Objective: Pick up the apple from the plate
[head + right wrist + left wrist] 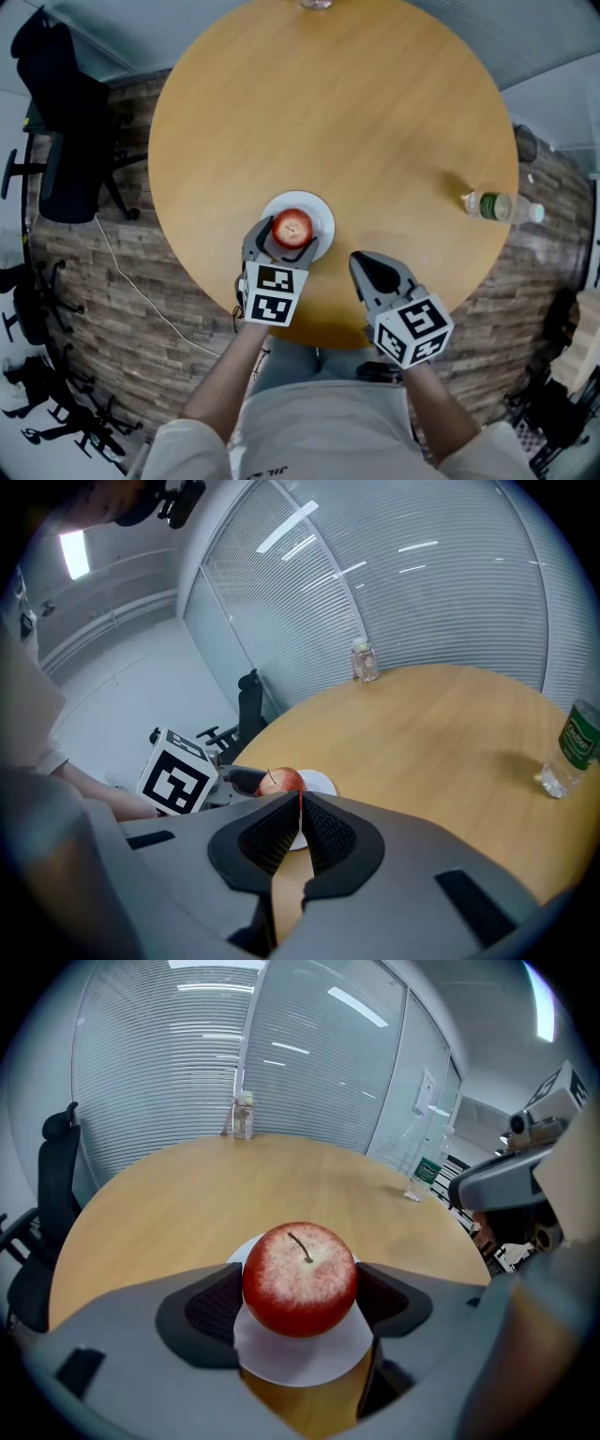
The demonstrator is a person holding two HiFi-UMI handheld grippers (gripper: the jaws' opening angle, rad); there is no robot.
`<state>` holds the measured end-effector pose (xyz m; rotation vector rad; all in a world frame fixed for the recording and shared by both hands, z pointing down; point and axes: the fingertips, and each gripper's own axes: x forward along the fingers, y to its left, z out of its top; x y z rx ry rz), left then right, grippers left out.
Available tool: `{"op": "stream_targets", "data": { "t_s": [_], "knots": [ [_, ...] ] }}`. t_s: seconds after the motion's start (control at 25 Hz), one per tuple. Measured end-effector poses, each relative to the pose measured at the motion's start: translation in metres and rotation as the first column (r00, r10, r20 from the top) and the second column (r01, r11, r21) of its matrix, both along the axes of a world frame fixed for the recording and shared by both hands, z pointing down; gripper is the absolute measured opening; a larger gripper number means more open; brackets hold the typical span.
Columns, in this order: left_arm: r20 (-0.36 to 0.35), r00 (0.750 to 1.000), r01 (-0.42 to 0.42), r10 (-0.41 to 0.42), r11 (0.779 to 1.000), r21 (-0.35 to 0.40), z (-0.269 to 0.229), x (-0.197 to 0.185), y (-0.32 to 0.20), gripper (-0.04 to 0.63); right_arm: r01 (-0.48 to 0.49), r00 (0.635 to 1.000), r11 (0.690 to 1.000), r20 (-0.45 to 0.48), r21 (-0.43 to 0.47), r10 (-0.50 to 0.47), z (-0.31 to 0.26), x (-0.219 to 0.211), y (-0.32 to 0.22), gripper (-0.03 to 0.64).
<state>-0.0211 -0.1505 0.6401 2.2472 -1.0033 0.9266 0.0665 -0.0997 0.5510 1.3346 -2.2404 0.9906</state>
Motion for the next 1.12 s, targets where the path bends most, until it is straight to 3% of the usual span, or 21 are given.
{"op": "stream_targets", "data": {
  "t_s": [0.76,1.12],
  "knots": [
    [-0.020,1.000,0.010,-0.009,0.998,0.056,-0.031,-0.009,0.011,0.379,0.001,1.000,0.999,-0.006,0.050,-0.001,-0.020,-0.003,0.009,0.032],
    [-0.047,0.999,0.007,-0.002,0.993,0.117,-0.079,-0.015,0.034,0.379,0.021,1.000,0.995,-0.024,0.102,-0.018,-0.045,-0.005,0.025,0.032]
  ]
}}
